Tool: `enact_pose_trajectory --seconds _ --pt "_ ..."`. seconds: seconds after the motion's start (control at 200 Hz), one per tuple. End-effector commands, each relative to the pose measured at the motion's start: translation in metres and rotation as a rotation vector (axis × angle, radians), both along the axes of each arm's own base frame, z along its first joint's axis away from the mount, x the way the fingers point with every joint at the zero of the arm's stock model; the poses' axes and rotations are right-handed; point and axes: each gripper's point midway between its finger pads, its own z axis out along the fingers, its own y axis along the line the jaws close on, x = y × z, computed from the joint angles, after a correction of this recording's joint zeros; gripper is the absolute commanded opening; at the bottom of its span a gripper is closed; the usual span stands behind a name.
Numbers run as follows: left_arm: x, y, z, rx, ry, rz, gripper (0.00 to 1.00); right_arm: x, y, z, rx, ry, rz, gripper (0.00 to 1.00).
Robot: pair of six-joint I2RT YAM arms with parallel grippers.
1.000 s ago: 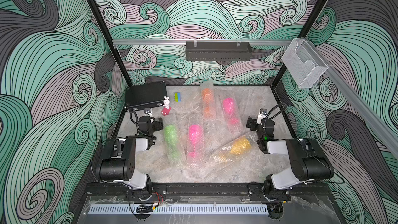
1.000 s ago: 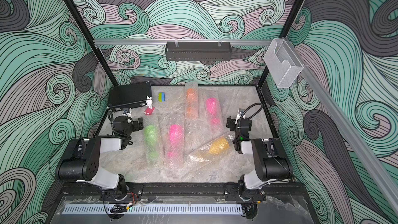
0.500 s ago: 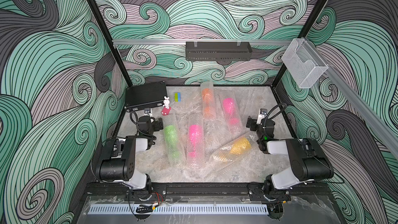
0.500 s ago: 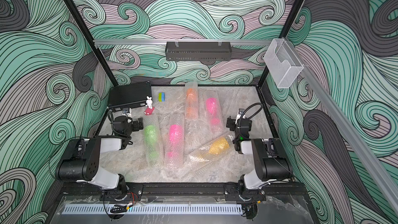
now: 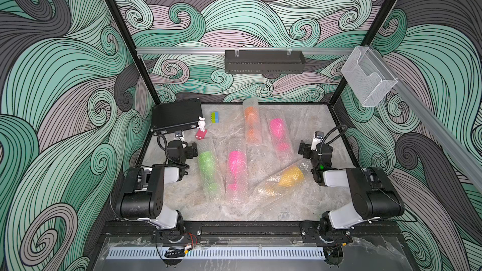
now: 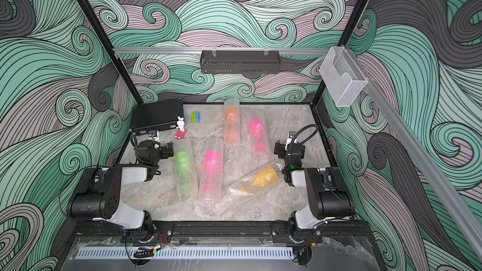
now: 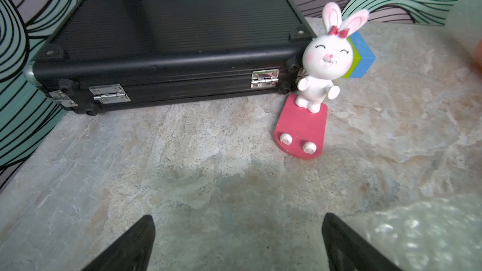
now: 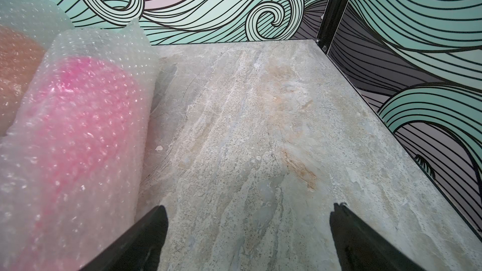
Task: Unpack wine glasses from bubble wrap
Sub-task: Unwrap the bubble wrap at the center of the board.
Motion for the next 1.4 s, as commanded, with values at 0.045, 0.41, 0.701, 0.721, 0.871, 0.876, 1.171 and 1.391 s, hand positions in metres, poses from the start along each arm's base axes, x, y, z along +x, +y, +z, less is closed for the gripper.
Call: enact_pose_trajectory --seconds 0.045,0.41,0.701,0.721,0.871,0.876,1.171,1.391 --pt "0.028 0.001 0.046 -0.036 0.110 0.005 0.95 0.013 0.000 0.037 -0.003 0.038 0.002 1.00" --pt "0.047 -0.043 0.123 -0.334 0.031 -0.101 0.91 0.019 0.046 0.110 0.241 0.061 0.172 0.86" --pt "0.038 -0.111 0.149 -0.467 -0.001 -0.226 0.90 0.018 0.107 0.090 0.225 0.266 0.277 0.81" --pt "0.038 -0.116 0.149 -0.476 -0.003 -0.234 0.90 0.019 0.110 0.087 0.221 0.280 0.279 0.81" --pt "0.036 -0.151 0.147 -0.511 -0.001 -0.290 0.91 0.025 0.117 0.067 0.201 0.377 0.265 0.77" --pt "0.036 -0.152 0.148 -0.513 -0.003 -0.292 0.91 0.025 0.117 0.066 0.201 0.378 0.265 0.77" --pt "0.039 -0.215 0.128 -0.561 0.074 -0.397 0.91 0.041 0.120 0.033 0.187 0.476 0.247 0.62" --pt "0.034 -0.258 0.119 -0.591 0.135 -0.482 0.91 0.052 0.116 0.022 0.143 0.482 0.229 0.54"
